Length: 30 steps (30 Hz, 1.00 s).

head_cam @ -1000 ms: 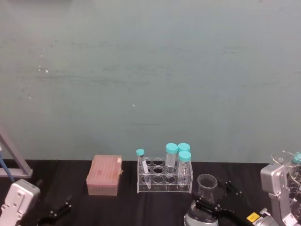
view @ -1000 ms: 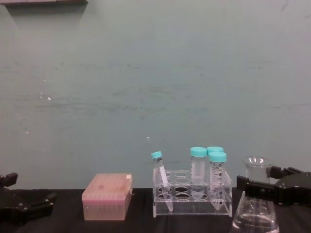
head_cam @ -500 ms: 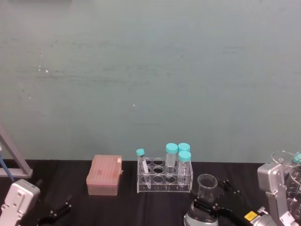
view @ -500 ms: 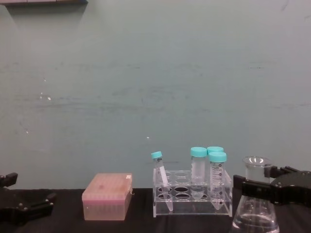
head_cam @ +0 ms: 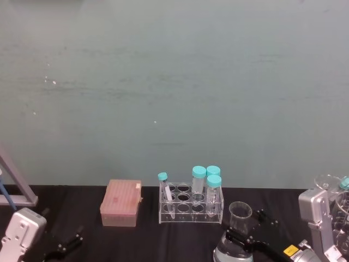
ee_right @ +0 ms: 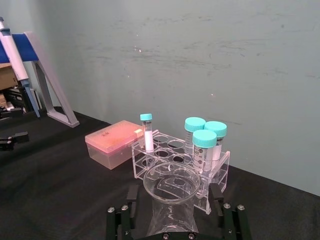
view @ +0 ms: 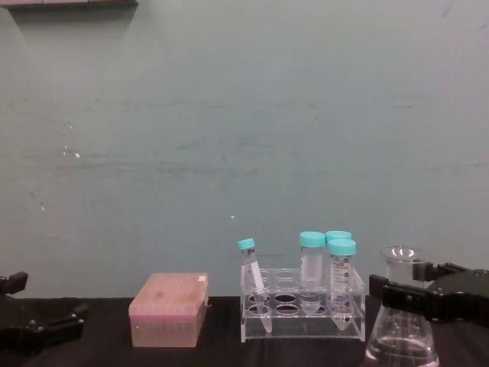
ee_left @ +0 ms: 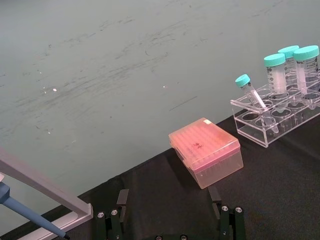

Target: Pick up the beaker with the right gripper, shake it three times, and then put it down.

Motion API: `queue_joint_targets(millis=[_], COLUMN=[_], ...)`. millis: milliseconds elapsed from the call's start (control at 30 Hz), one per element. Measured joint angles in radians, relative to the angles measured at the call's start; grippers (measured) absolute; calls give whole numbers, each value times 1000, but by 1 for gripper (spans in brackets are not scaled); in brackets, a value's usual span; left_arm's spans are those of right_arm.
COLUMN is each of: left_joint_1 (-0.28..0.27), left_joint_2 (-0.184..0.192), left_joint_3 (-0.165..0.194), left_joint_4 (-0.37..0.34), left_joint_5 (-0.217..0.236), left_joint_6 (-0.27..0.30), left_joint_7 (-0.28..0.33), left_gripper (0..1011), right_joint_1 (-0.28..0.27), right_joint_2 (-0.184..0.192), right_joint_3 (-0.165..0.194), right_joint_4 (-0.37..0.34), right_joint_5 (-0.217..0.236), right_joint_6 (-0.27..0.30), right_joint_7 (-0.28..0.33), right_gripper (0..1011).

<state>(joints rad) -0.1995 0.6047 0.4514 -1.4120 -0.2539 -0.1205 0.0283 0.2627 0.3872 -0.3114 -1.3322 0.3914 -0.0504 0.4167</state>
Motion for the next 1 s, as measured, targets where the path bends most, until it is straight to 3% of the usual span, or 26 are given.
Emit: queue_joint_targets(millis=[533,1000], left_joint_1=[0,0], left_joint_2=[0,0], left_joint_3=[0,0], left_joint_4=[0,0], left_joint_5=[0,0], left_joint_6=[0,0], left_joint_7=[0,0], left_gripper=[1000,1000], right_joint_1=[-1,-1], right_joint_2=[1,1], right_joint_3=[-1,-1], right_joint_4=[-1,-1], right_joint_5=[1,1], right_joint_6=[0,0], right_joint_7=[0,0], right_gripper=[450,450])
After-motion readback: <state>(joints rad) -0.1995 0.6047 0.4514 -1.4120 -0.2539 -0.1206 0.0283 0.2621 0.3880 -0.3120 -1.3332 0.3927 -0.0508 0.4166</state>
